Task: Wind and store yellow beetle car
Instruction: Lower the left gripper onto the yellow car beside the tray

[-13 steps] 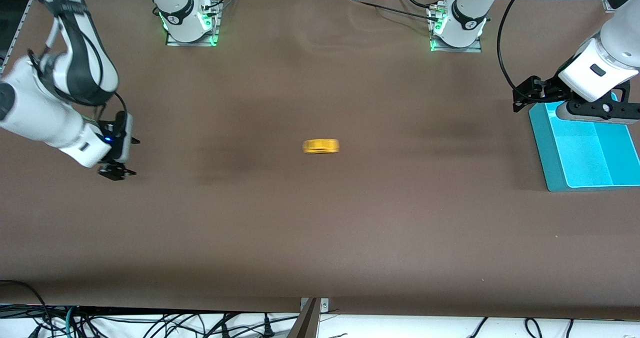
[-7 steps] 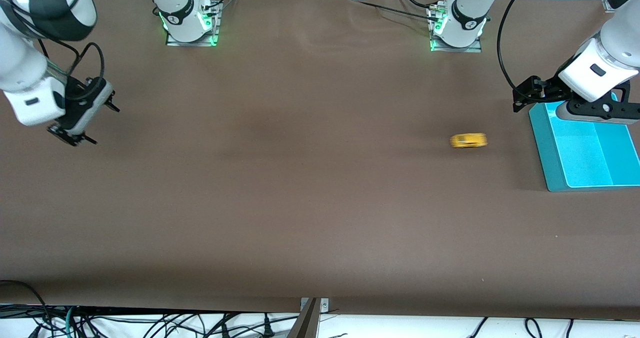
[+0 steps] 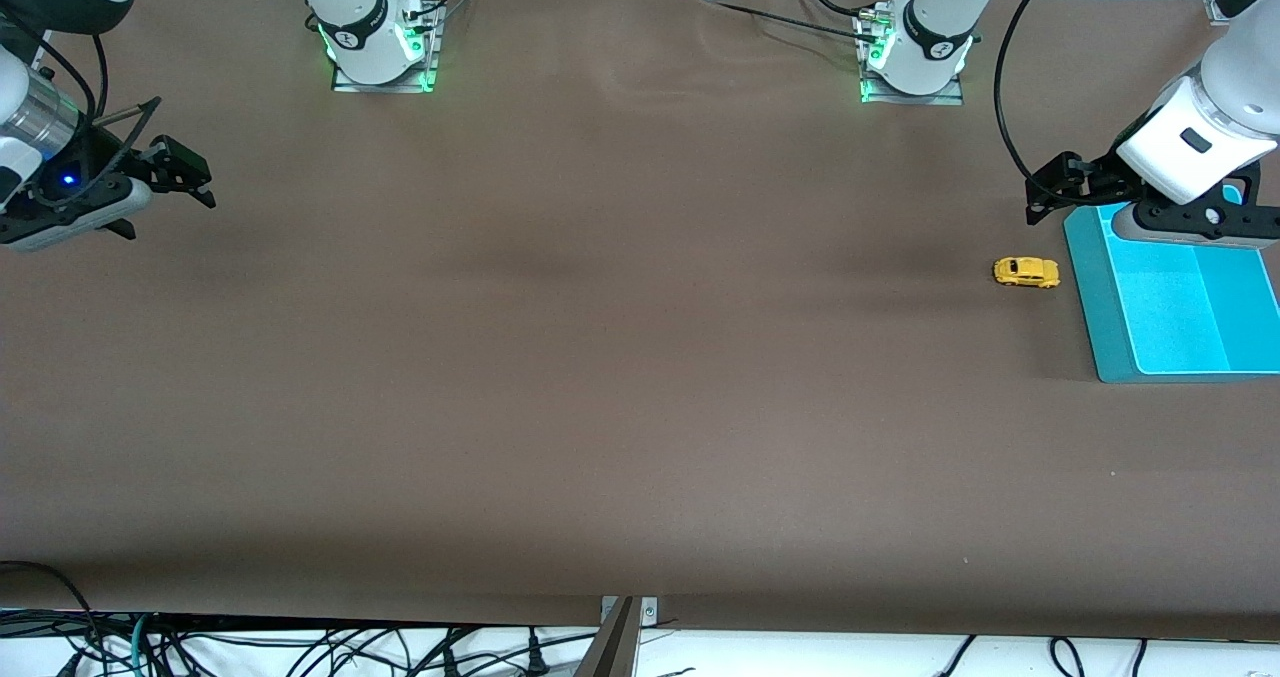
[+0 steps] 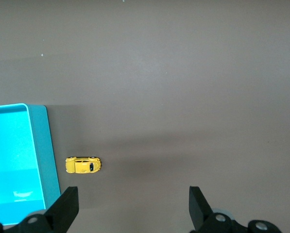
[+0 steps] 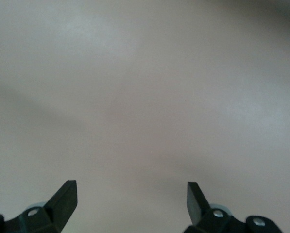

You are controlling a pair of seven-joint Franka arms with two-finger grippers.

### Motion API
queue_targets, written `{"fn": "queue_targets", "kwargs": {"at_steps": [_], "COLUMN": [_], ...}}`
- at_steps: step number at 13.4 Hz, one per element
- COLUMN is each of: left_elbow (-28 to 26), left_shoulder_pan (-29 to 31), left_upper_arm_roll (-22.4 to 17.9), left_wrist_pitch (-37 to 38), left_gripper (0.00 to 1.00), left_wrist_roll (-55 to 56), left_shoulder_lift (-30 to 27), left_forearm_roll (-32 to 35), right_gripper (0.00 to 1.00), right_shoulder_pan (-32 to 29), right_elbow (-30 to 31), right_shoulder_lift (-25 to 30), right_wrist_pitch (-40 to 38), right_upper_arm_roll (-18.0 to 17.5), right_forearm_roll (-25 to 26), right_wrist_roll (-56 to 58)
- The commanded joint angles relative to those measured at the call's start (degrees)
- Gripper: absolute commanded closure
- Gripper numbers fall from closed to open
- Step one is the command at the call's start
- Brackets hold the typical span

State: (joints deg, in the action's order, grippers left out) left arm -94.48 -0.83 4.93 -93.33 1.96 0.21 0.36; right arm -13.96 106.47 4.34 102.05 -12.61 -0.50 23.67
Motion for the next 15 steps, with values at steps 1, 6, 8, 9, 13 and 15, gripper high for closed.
{"fn": "queue_targets", "kwargs": {"at_steps": [1, 6, 8, 9, 13, 15], "left_elbow": [0.71, -0.61, -0.96, -1.92, -5.96, -9.3], "left_shoulder_pan": [-0.4, 2.13, 6.34, 6.89, 8.73, 9.44], "left_upper_arm_roll": [0.17, -0.18, -0.18, -0.18, -0.09, -0.18], "left_wrist_pitch": [1.13, 6.32, 5.71, 4.57, 4.04, 2.29], "left_gripper": [0.0, 0.0, 0.0, 0.0, 0.0, 0.0], "left_wrist_roll": [-2.47, -16.41, -29.67, -35.05, -49.4, -56.76], "left_shoulder_lift": [0.84, 1.81, 3.3, 3.31, 3.22, 3.13], "left_forearm_roll": [-0.54, -0.28, -0.19, -0.1, 2.27, 2.27], "right_gripper": [0.0, 0.0, 0.0, 0.0, 0.0, 0.0], "right_shoulder_pan": [1.12, 1.21, 1.3, 1.39, 1.21, 1.21], "right_elbow": [-0.91, -2.41, -3.2, -4.33, -5.13, -5.57], "right_shoulder_lift": [0.93, 0.93, 0.84, 0.67, 0.32, 0.32], "right_wrist_pitch": [-2.46, -5.27, -5.98, -6.77, -7.21, -7.21], "right_upper_arm_roll": [1.54, 1.37, 1.1, 1.01, 1.36, 1.45], "right_forearm_roll": [-1.07, -2.93, -2.93, -2.93, -2.84, -2.66], "right_wrist_roll": [-4.42, -12.49, -13.65, -13.74, -13.65, -13.65]}}
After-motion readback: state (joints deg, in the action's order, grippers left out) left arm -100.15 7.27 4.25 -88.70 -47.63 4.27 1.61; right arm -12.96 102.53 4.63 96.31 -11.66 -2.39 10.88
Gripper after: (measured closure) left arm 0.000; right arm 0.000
